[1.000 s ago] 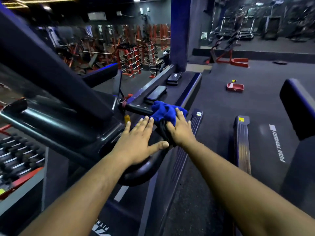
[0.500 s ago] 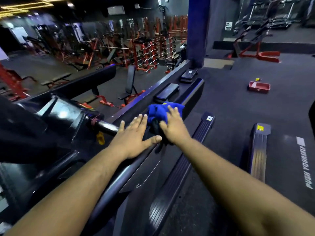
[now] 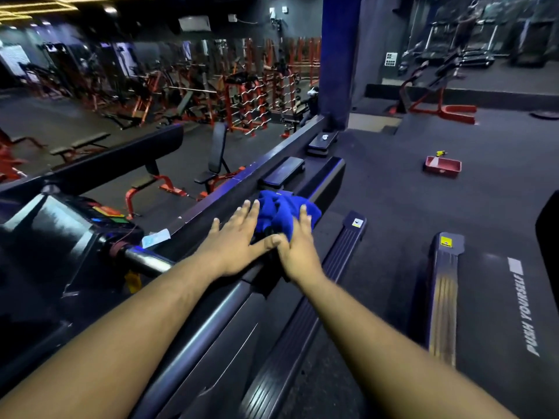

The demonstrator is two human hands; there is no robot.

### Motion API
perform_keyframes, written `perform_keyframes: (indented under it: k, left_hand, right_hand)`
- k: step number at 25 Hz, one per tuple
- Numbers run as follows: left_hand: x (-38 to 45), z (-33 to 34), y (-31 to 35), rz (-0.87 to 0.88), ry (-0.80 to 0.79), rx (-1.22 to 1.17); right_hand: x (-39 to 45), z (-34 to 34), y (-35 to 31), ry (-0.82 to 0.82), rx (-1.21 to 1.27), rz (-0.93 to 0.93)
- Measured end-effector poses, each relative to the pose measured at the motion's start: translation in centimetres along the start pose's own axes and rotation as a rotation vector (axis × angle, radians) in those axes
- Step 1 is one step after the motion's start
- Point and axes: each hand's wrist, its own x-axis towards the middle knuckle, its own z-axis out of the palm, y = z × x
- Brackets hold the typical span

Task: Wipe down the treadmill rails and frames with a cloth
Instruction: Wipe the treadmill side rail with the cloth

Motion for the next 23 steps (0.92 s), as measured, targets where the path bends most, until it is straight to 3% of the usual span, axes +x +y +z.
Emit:
perform_keyframes:
  k: [2,4,7,9,11,15,23]
  left_hand:
    - [2.1,0.0,-0.7,0.081,0.028,-0.079]
    - [4.5,-0.2,-0.7,0.129,0.012,-0.125]
    - [6.8,0.1,0.3,0.173,-0.041,-0.037]
    - [8.3,0.3,0.8,0.193,-0.062,-0.008]
    - [9.4,0.9,1.1,0.19,-0.066,-0.06]
    - [11.3,1.9,1.3,0.169,-0.062,-0.163]
    - [19.7,1.2,5.0,0.009,-0.064,-0.172]
  right_hand:
    - [-4.0,2.4,-0.4,0.09,0.193,-0.082]
    - [-4.0,4.3,0.4,0.178,0.361,-0.04]
    - [4.3,3.1,2.0,0.359,0.499,0.301]
    - [8.4,1.1,2.8,0.431,0.5,0.433]
    - [8.2,0.9,2.8,0.398,0.479,0.404]
    - [8.1,0.9,3.9,0.272,0.313,0.089]
    - [24.5,-9.2,8.9,0.077,-0.225,0.111]
